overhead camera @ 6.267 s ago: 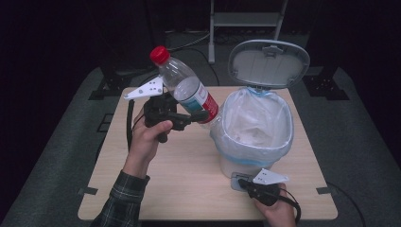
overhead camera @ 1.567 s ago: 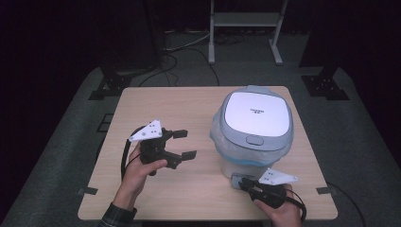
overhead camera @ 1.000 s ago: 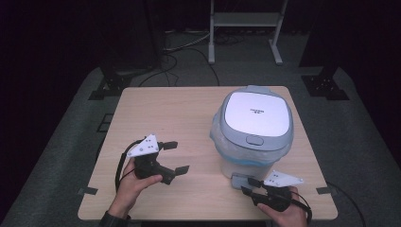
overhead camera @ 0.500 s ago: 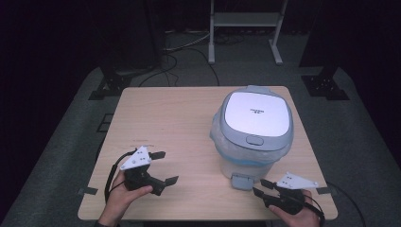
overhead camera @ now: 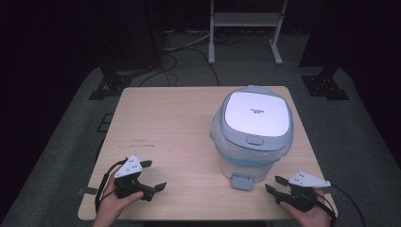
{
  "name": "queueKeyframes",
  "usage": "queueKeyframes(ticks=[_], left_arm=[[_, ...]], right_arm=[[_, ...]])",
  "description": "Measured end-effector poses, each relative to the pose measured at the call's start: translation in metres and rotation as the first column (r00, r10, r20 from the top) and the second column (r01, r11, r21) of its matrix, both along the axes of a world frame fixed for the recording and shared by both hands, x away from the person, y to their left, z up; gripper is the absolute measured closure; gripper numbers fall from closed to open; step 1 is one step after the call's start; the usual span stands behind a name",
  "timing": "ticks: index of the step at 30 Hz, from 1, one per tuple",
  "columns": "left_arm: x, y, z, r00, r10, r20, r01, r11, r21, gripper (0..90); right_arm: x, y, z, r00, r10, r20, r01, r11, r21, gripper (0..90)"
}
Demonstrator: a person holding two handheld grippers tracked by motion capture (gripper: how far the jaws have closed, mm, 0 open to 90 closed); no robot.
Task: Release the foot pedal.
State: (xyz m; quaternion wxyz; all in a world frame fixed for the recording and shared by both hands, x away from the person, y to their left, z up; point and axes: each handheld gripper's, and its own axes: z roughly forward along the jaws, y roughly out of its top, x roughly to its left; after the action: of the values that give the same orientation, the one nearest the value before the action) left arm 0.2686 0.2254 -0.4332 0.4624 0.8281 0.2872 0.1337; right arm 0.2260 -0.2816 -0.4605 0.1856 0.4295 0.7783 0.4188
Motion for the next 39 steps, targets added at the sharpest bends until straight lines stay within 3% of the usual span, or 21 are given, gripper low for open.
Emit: queueKeyframes(ticks=[9, 13, 16, 24, 28, 30, 39], left_arm=[[0.003, 0.006, -0.02, 0.9985, 0.049, -0.026, -0.046, 0.9935, 0.105, 2.3], [0.005, 0.007, -0.026, 0.9973, 0.068, -0.029, -0.063, 0.9854, 0.158, 2.3], [0.006, 0.008, -0.031, 0.9963, 0.077, -0.04, -0.069, 0.982, 0.176, 2.2], [0.011, 0.013, -0.046, 0.9912, 0.115, -0.066, -0.095, 0.9643, 0.247, 2.2], [0.012, 0.015, -0.049, 0.99, 0.11, -0.089, -0.089, 0.9729, 0.213, 0.5], [0.012, 0.016, -0.051, 0.9915, 0.103, -0.079, -0.085, 0.9753, 0.204, 0.0], [0.012, 0.016, -0.051, 0.9916, 0.102, -0.079, -0.084, 0.9756, 0.203, 0.0]], right_arm=[[0.008, -0.011, -0.009, 0.999, -0.043, -0.012, 0.042, 0.999, -0.017, 36.7], [0.012, -0.017, -0.012, 0.9976, -0.068, -0.017, 0.067, 0.998, -0.019, 32.3], [0.015, -0.021, -0.014, 0.9956, -0.091, -0.022, 0.09, 0.996, -0.015, 27.0], [0.024, -0.029, -0.022, 0.9907, -0.133, -0.03, 0.131, 0.989, -0.066, 18.8], [0.028, -0.03, -0.026, 0.9902, -0.132, -0.044, 0.128, 0.988, -0.091, 18.3], [0.03, -0.029, -0.027, 0.9897, -0.13, -0.061, 0.123, 0.987, -0.105, 17.7], [0.032, -0.027, -0.027, 0.9894, -0.133, -0.06, 0.125, 0.986, -0.111, 16.7]])
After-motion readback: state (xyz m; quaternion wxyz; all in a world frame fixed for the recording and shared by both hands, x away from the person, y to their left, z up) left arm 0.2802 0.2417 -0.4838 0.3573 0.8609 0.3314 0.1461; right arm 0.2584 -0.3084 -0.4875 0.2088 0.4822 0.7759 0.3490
